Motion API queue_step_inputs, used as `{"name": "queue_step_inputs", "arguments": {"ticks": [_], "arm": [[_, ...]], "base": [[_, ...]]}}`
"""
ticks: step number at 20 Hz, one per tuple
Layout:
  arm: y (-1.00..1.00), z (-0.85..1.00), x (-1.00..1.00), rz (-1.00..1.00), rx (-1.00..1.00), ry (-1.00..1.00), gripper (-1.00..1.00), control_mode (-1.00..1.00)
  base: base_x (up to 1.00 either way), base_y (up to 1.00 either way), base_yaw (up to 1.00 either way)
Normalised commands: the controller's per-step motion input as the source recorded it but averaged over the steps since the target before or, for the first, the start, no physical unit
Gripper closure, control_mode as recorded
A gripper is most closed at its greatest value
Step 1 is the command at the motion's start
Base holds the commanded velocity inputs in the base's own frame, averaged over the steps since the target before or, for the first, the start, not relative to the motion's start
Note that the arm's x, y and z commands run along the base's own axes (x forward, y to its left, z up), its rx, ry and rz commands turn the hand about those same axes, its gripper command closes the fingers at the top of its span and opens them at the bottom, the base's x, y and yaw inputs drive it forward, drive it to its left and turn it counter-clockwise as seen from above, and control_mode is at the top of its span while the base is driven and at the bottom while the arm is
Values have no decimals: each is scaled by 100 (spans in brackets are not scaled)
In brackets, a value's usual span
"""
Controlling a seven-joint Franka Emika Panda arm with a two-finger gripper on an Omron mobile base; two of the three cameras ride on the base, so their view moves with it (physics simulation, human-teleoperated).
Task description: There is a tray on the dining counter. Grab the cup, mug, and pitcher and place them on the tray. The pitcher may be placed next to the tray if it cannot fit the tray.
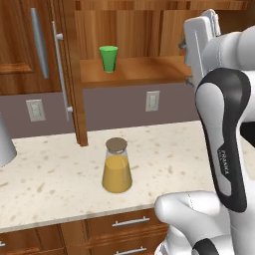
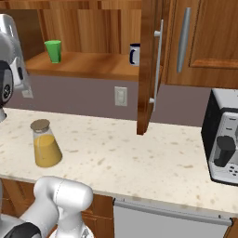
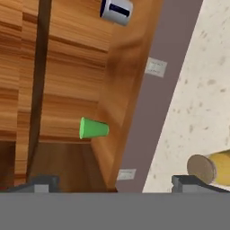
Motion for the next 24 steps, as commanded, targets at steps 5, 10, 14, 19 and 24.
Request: {"name": "queue_step_inputs", "arguments": {"ticks": [5, 10, 14, 19, 24], "arm": [[0, 0, 14, 8, 16, -18, -100, -100], [0, 1, 46, 0, 17, -8, -100, -100], [0, 5, 58, 0, 14, -4, -100, -100], [0, 0, 49, 0, 6, -3, -100, -100], [0, 0, 52, 2, 1, -4, -100, -100]], "base": [[0, 0, 0], [0, 0, 0], [0, 0, 0], [0, 0, 0], [0, 0, 0]]}}
